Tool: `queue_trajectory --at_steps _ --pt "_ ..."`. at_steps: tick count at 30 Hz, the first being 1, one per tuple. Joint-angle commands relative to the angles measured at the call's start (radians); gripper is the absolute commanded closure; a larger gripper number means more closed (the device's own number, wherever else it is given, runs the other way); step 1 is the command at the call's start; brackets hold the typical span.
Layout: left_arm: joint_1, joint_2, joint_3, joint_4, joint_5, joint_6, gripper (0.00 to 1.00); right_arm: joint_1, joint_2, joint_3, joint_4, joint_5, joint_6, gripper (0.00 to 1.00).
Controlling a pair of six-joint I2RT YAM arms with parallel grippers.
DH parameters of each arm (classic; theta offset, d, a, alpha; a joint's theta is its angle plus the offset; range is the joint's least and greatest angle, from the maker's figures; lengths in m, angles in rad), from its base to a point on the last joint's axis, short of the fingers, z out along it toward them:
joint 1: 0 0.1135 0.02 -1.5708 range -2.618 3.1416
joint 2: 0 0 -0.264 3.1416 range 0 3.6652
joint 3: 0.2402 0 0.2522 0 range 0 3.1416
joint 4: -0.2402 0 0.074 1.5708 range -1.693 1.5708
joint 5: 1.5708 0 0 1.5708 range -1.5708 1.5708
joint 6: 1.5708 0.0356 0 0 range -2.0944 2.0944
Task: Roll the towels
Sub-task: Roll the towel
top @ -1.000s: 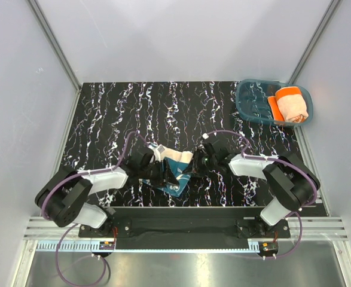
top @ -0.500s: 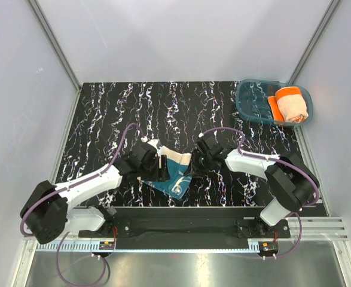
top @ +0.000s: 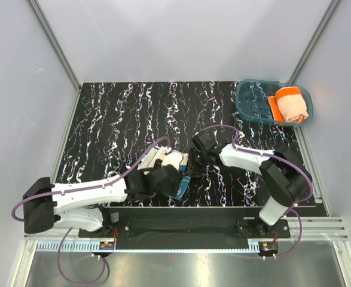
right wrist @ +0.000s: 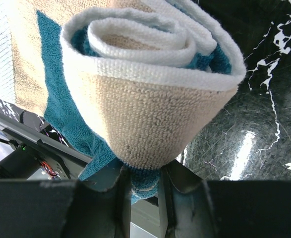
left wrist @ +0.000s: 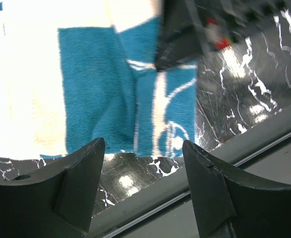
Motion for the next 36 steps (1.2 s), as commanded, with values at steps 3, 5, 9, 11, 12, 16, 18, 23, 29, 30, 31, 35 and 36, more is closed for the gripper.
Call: queue_trajectory --at_steps 3,5,9,11,12,16,18,23,29,30,31,35,36 --pt "-0.087 0.106 0.082 0.019 -0.134 0.041 0.3 0.022 0.036 0.021 -0.089 0.06 -0.007 0.98" --pt "-0.107 0.149 0.09 0.027 -0.131 0.035 0.28 0.024 0.035 0.024 -0.097 0.06 -0.005 0.98" --pt "-0.115 0.223 0.093 0.065 -0.117 0.023 0.27 0.027 0.026 0.024 -0.107 0.063 -0.007 0.98" --pt "-0.116 0.269 0.093 0.081 -0.108 0.021 0.27 0.027 0.021 0.022 -0.106 0.061 -0.008 0.98" --pt "-0.116 0.292 0.091 0.088 -0.1 0.023 0.27 0.027 0.022 0.022 -0.107 0.061 -0.01 0.98" --pt "-0.124 0.333 0.088 0.11 -0.089 0.021 0.27 0.027 0.03 0.021 -0.1 0.055 -0.012 0.98" --pt "-0.125 0.355 0.09 0.112 -0.094 0.018 0.27 0.027 0.032 0.019 -0.094 0.048 -0.012 0.98" --pt "-0.191 0.384 0.168 -0.008 -0.216 -0.022 0.27 0.027 0.042 0.021 -0.081 0.04 -0.012 0.98" --pt "-0.251 0.453 0.363 -0.287 -0.445 -0.102 0.26 0.027 0.05 0.027 -0.081 0.035 -0.013 0.98" --pt "-0.257 0.467 0.384 -0.322 -0.491 -0.128 0.26 0.027 0.05 0.029 -0.081 0.035 -0.015 0.98" --pt "-0.263 0.48 0.421 -0.379 -0.508 -0.135 0.26 0.027 0.053 0.03 -0.086 0.037 -0.015 0.98" --pt "-0.311 0.554 0.47 -0.448 -0.562 -0.163 0.25 0.027 0.056 0.044 -0.097 0.035 -0.024 0.98" --pt "-0.314 0.56 0.472 -0.447 -0.557 -0.172 0.25 0.027 0.056 0.045 -0.1 0.035 -0.025 0.98"
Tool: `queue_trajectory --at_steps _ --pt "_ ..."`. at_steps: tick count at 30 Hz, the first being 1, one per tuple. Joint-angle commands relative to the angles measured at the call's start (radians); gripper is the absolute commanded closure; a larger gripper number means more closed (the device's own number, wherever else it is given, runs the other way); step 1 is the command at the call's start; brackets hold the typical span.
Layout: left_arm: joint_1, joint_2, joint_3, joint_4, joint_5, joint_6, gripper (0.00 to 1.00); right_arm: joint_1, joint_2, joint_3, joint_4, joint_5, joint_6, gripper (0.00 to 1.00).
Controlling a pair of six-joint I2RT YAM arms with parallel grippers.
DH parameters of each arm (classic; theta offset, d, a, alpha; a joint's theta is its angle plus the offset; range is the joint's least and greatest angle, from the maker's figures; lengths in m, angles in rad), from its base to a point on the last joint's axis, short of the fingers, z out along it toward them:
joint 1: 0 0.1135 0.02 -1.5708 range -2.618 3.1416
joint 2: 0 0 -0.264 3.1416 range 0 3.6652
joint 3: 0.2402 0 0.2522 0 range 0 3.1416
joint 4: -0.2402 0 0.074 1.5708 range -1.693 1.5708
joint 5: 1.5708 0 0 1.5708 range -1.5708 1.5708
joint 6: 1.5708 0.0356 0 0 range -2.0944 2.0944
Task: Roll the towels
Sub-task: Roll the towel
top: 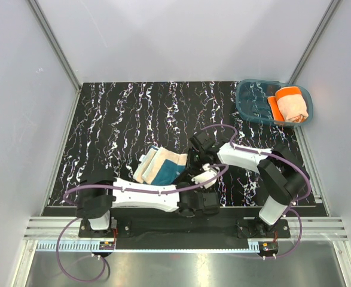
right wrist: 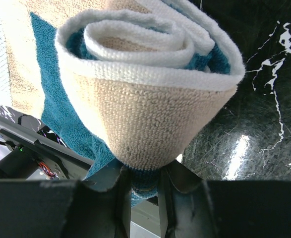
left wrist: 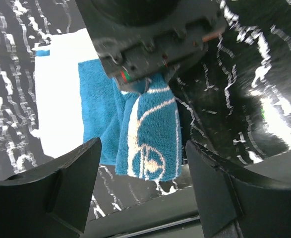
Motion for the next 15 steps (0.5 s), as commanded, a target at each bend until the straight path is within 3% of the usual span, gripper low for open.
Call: queue_trajectory --at_steps 1,15 --pt "-0.025 0.042 0.024 -0.082 -0.094 -0.056 0.25 0.017 0.03 0.013 -0.065 0.027 -0.025 0.98" --pt "-0.022 0.084 -0.123 0.137 0.058 -0.056 0.25 0.017 0.021 0.013 -0.081 0.027 -0.022 0.98"
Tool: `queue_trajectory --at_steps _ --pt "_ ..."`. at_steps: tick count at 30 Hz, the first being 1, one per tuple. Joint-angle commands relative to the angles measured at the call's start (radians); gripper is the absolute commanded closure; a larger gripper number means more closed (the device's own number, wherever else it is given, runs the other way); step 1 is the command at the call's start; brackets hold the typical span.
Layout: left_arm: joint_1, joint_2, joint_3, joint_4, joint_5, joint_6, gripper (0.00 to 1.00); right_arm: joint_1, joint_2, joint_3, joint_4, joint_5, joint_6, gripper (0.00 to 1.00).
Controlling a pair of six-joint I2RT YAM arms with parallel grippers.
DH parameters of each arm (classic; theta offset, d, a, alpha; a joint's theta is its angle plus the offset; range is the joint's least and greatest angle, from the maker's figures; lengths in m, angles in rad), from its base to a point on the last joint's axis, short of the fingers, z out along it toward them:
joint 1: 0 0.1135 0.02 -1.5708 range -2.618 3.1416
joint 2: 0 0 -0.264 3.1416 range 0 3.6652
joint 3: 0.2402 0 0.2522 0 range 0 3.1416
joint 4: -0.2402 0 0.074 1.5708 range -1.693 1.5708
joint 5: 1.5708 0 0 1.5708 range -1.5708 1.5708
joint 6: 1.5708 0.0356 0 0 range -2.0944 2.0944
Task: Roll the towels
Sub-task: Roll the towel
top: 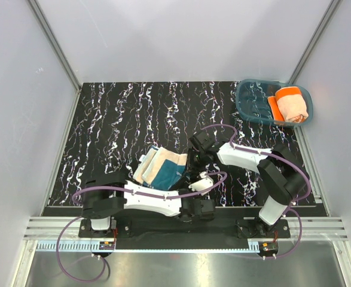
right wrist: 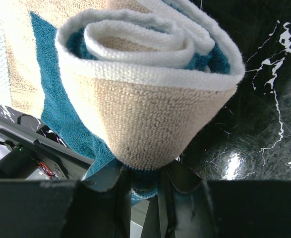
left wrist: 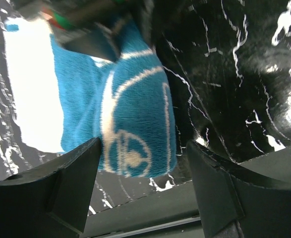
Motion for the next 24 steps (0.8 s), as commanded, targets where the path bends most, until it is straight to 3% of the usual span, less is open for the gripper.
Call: queue_trajectory --at_steps 1,3,8,15,18,19,22,24 --pt "0.003 0.021 -0.04 0.117 0.031 -0.022 0.26 0.017 0.02 0.004 -0.066 0.025 -0.017 0.98" --pt "0.006 0.029 -0.06 0.15 0.053 -0.011 0.28 0.017 0.02 0.002 -0.068 0.023 -0.016 0.98" --pt "0.021 0.046 -0.092 0.201 0.076 -0.007 0.52 0.018 0.018 0.0 -0.074 0.019 -0.016 0.98" --pt "0.087 -0.002 -0.189 0.328 0.18 0.055 0.72 0.017 0.004 -0.007 -0.086 0.022 -0.014 0.98" --pt "0.107 -0.042 -0.233 0.396 0.241 0.1 0.75 0.017 -0.006 0.007 -0.137 0.055 -0.025 0.76" --pt "0.113 -0.063 -0.25 0.419 0.255 0.108 0.75 0.017 -0.011 0.031 -0.157 0.075 -0.034 0.55" --pt "0.133 -0.117 -0.278 0.459 0.314 0.136 0.77 0.015 -0.026 0.104 -0.261 0.172 -0.056 0.32" --pt "0.152 -0.15 -0.316 0.508 0.381 0.147 0.77 0.011 -0.039 0.146 -0.333 0.246 -0.068 0.27"
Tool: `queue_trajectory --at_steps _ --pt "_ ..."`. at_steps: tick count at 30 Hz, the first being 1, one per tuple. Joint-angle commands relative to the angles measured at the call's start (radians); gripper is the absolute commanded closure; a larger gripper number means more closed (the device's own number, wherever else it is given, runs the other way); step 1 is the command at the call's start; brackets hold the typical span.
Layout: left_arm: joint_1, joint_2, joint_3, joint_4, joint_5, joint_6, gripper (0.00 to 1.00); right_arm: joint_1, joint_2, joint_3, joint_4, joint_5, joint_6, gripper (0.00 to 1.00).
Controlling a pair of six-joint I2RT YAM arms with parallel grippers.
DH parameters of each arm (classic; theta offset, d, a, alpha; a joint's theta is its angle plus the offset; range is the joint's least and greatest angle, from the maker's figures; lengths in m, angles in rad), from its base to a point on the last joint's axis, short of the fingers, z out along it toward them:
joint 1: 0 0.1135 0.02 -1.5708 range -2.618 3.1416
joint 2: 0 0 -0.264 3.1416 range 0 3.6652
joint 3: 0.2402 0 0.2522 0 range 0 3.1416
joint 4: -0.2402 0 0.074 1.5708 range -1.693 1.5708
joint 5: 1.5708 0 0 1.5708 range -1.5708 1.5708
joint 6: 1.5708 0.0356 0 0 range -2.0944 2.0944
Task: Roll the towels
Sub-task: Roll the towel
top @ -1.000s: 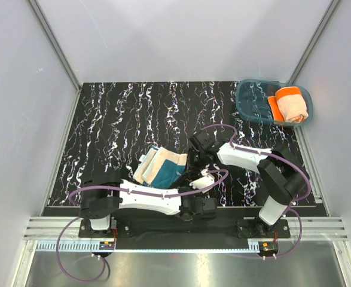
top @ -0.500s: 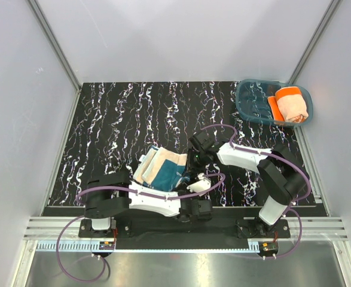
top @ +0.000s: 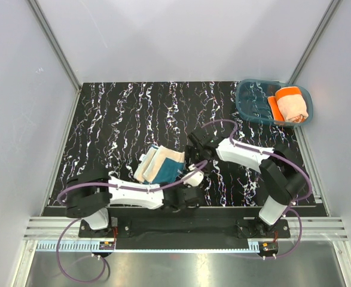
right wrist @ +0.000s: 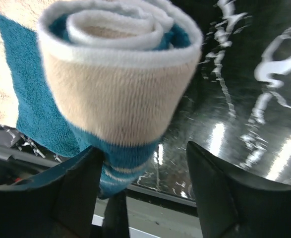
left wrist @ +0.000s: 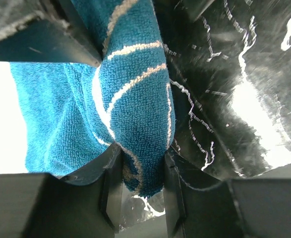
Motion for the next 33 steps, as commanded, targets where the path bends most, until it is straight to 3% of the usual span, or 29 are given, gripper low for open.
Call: queue_trajectory --at_steps 1,8,14,18,22,28,33 --pt "0.058 -0.055 -0.082 0.159 0.238 0.009 0.77 -0.004 -0.044 0.113 -0.202 0.141 -0.052 0.25" --pt "0.143 -0.149 -0.137 0.233 0.458 0.005 0.8 -0.117 -0.136 0.229 -0.335 0.326 -0.094 0.18" --pt "0.244 -0.228 -0.151 0.256 0.613 -0.017 0.8 -0.187 -0.308 0.184 -0.326 0.326 -0.122 0.17" --pt "0.333 -0.277 -0.207 0.327 0.737 -0.052 0.8 -0.19 -0.41 0.039 -0.152 0.17 -0.151 0.17" --pt "0.466 -0.297 -0.283 0.432 0.924 -0.106 0.8 -0.19 -0.498 -0.132 0.075 -0.099 -0.113 0.2" --pt "0.603 -0.282 -0.399 0.631 1.125 -0.193 0.79 -0.184 -0.504 -0.325 0.366 -0.27 -0.024 0.2" --pt "0.695 -0.25 -0.436 0.743 1.243 -0.253 0.79 -0.149 -0.435 -0.405 0.607 -0.315 0.027 0.2"
